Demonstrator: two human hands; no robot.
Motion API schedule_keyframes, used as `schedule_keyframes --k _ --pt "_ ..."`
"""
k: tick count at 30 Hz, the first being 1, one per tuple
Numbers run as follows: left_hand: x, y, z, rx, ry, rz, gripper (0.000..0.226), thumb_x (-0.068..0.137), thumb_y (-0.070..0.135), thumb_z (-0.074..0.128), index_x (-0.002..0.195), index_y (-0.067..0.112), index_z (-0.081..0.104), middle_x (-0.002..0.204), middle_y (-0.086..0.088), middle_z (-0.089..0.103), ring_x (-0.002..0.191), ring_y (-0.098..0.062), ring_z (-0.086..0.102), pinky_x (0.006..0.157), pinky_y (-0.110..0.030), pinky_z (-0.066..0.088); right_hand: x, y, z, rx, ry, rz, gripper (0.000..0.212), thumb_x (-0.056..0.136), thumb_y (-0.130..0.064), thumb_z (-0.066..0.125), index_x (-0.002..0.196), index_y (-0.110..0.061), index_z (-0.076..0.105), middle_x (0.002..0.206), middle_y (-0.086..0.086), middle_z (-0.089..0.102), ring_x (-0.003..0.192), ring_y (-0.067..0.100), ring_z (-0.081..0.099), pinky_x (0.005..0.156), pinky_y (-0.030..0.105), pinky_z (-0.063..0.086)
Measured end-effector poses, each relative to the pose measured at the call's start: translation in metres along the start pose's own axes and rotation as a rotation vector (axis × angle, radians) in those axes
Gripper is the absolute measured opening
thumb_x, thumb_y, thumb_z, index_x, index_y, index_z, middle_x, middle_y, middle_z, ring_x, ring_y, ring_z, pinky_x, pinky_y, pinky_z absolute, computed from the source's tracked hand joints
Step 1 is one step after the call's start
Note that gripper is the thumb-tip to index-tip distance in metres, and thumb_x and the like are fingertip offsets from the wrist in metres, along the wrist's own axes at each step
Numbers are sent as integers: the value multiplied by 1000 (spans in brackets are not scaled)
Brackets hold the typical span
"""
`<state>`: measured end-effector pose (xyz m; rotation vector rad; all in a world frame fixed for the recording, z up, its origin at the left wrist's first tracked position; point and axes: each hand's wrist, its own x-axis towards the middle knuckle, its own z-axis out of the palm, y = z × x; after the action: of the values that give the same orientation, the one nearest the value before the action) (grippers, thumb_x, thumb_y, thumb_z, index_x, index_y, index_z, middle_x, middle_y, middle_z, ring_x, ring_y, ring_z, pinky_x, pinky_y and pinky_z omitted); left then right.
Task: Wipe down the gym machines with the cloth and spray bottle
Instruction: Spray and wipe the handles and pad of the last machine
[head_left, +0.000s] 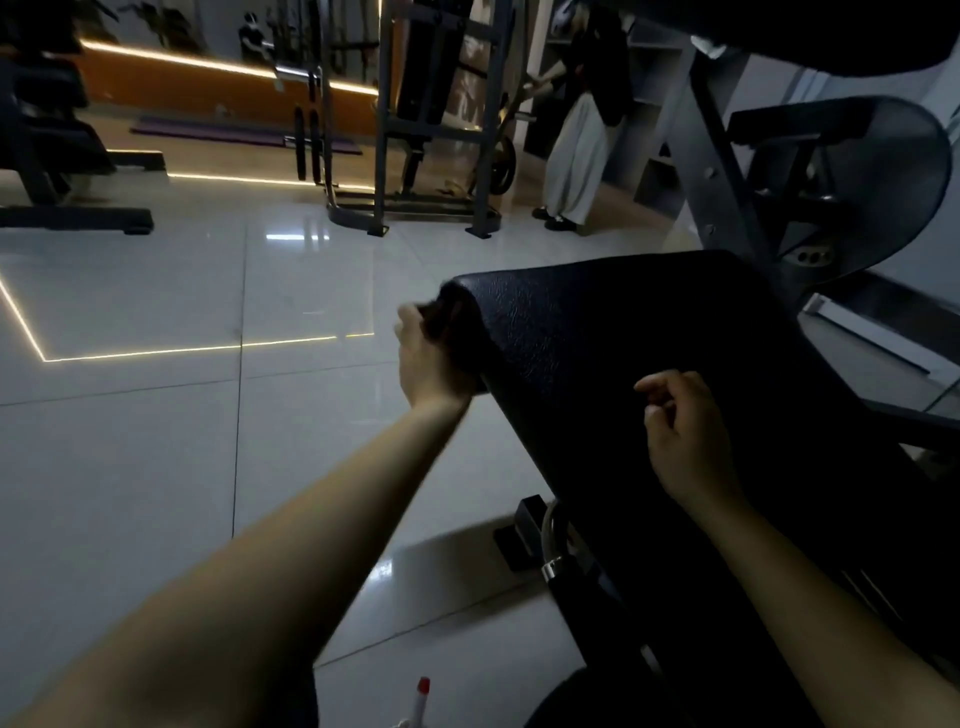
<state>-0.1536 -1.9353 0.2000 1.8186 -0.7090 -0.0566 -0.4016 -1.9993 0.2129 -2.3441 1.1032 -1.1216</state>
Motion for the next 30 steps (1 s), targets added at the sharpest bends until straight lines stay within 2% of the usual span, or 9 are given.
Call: schedule_keyframes --k 3,6,9,16,18,22,25,28,30 --pt "16 19 1 -67 94 -75 39 91 4 62 127 -1 45 135 -19 39 106 -29 49 91 -37 48 1 1 2 -16 10 -5 24 88 5 50 101 -12 61 104 3 51 93 20 55 79 21 43" --pt "-2 39 6 -304 141 -82 42 104 37 46 129 4 52 135 -17 46 115 -26 51 97 -33 41 -1 2 1 6 8 -12 26 88 5 50 102 -13 62 104 2 51 93 18 55 77 11 38" --pt "-8 45 11 -361 127 -79 66 96 63 43 133 9 50 134 -13 47 118 -25 50 100 -35 42 0 3 0 9 -6 -5 25 88 3 49 103 -13 62 105 1 50 95 19 55 80 19 41" --pt "-49 24 25 -300 240 68 26 104 34 48 112 9 46 110 -7 53 94 -21 47 92 -42 44 -2 2 3 -11 34 -22 24 85 -2 49 101 -14 61 103 1 50 95 22 55 84 38 50" --pt "-105 20 33 -367 182 140 23 104 25 51 115 6 48 115 -4 53 95 -22 47 92 -36 41 -2 2 4 -11 42 -23 23 84 -6 48 101 -15 60 103 -1 49 96 22 55 84 43 51" --pt "-200 5 32 -325 -9 319 16 102 31 45 104 16 44 98 0 44 84 -16 46 74 -33 43 -4 6 6 -53 54 -53 21 85 -7 51 103 -15 60 103 -2 48 99 24 55 87 50 50" --pt "-160 -3 27 -240 49 375 19 101 35 43 102 16 45 96 -5 46 83 -22 47 74 -40 43 -5 7 6 -48 34 -52 22 88 -7 53 106 -17 59 106 -4 47 103 24 54 89 51 50" --pt "-70 -2 22 -206 192 244 27 96 34 47 108 9 49 106 -12 50 97 -28 47 88 -47 43 -7 5 5 -33 29 -39 21 90 -10 53 107 -20 58 107 -8 45 105 21 53 89 49 51" --pt "-18 0 21 -157 170 128 38 84 19 60 118 5 48 118 -15 49 107 -32 46 91 -51 48 -6 3 5 -25 35 -28 20 88 -14 50 105 -20 58 106 -8 45 103 21 54 89 49 51"
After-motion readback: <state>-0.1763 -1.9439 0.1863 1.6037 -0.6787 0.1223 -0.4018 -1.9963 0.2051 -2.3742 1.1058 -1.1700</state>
